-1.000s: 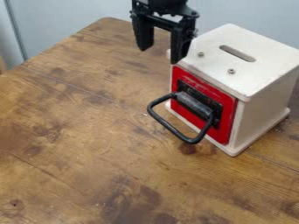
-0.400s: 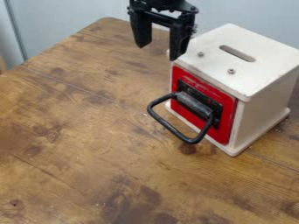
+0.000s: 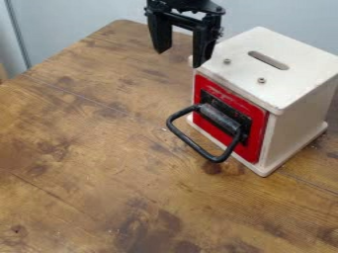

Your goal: Close the drawer

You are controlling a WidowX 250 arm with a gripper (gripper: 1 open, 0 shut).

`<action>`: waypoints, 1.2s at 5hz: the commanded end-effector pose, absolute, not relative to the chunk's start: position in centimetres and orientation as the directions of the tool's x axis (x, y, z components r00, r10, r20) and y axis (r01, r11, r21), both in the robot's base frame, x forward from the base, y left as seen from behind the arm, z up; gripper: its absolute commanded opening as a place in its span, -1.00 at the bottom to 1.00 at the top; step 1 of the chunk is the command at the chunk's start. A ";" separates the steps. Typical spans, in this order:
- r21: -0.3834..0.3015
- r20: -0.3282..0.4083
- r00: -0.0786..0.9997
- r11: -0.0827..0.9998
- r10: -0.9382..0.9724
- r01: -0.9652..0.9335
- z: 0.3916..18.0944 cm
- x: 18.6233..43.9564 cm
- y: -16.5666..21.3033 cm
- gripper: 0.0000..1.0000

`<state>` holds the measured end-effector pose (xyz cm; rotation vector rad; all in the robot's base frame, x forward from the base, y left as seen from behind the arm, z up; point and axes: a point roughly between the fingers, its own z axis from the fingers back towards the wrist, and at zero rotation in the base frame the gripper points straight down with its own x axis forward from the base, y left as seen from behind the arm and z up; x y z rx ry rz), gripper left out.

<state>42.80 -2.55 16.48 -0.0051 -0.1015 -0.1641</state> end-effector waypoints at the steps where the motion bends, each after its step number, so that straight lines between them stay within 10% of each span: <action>1: 0.010 0.223 0.961 0.986 -0.162 0.164 21.2 42.6 -2.7 1.00; 6: 0.004 0.173 0.970 0.985 -0.171 0.173 18.7 43.2 -2.8 1.00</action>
